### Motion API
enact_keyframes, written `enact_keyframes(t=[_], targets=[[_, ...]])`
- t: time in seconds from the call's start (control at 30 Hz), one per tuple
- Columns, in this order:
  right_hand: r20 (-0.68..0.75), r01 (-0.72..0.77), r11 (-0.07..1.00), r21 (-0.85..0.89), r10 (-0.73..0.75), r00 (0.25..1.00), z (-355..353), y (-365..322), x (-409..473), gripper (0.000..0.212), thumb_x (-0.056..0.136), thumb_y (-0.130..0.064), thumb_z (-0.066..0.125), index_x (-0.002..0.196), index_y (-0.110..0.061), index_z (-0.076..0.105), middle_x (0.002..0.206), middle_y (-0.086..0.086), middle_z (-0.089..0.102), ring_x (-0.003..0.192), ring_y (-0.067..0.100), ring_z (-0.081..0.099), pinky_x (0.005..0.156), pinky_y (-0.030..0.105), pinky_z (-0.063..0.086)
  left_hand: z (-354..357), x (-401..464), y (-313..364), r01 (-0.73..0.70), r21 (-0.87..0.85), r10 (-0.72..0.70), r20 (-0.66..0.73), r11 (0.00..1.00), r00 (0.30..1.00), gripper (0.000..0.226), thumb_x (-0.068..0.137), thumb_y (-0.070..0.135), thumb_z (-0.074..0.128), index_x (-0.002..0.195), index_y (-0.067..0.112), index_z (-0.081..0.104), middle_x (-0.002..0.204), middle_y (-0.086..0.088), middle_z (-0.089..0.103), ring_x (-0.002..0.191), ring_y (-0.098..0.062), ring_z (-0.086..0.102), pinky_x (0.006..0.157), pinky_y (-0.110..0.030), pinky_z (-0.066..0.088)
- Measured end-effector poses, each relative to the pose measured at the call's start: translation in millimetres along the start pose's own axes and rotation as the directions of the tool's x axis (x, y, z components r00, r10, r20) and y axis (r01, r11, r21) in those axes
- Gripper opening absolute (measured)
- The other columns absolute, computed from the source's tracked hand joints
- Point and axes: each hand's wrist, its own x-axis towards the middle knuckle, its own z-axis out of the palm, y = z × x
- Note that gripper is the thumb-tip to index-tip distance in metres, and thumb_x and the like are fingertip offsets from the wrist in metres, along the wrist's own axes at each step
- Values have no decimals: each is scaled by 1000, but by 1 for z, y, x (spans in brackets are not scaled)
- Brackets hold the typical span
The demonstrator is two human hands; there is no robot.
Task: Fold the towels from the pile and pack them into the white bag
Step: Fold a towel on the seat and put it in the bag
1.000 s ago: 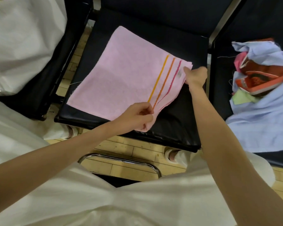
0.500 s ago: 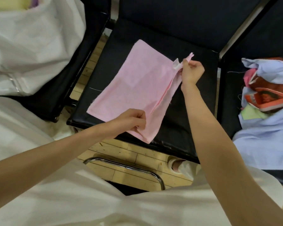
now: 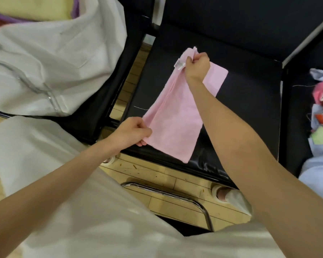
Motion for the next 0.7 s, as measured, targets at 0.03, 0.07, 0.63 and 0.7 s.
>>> enact_keyframes(t=[0.03, 0.07, 0.63, 0.7], targets=[[8, -10, 1000, -27, 11, 1000, 3, 1, 0, 13, 93, -13, 58, 85, -14, 48, 90, -2, 55, 82, 8, 53, 72, 10, 43, -1, 1, -4, -9, 76, 12, -35, 997, 999, 8, 85, 8, 59, 80, 6, 54, 70, -6, 63, 62, -13, 62, 67, -28, 55], [16, -21, 999, -49, 21, 1000, 5, 2, -1, 7, 93, -14, 57, 89, -12, 52, 92, -1, 56, 83, 8, 54, 74, 12, 43, -2, 2, -8, -19, 151, 30, -69, 988, 997, 8, 85, 11, 60, 84, 5, 56, 73, -7, 65, 66, -15, 63, 69, -32, 54], [447, 335, 928, -165, -232, 864, -103, 67, -163, 16, 85, -6, 58, 101, -9, 63, 100, 2, 60, 84, 11, 57, 75, 21, 48, -1, -13, -6, -226, 554, 369, -160, 801, 916, 27, 88, 18, 58, 114, 20, 51, 74, -4, 61, 63, -26, 59, 60, -41, 52], [588, 436, 875, -212, -242, 772, -119, 65, -172, 16, 82, -6, 59, 97, -10, 63, 94, 0, 59, 84, 13, 56, 77, 28, 50, 0, -11, -11, -169, 694, 375, -157, 700, 913, 25, 89, 19, 56, 114, 17, 56, 81, -2, 59, 70, -23, 58, 64, -37, 52]])
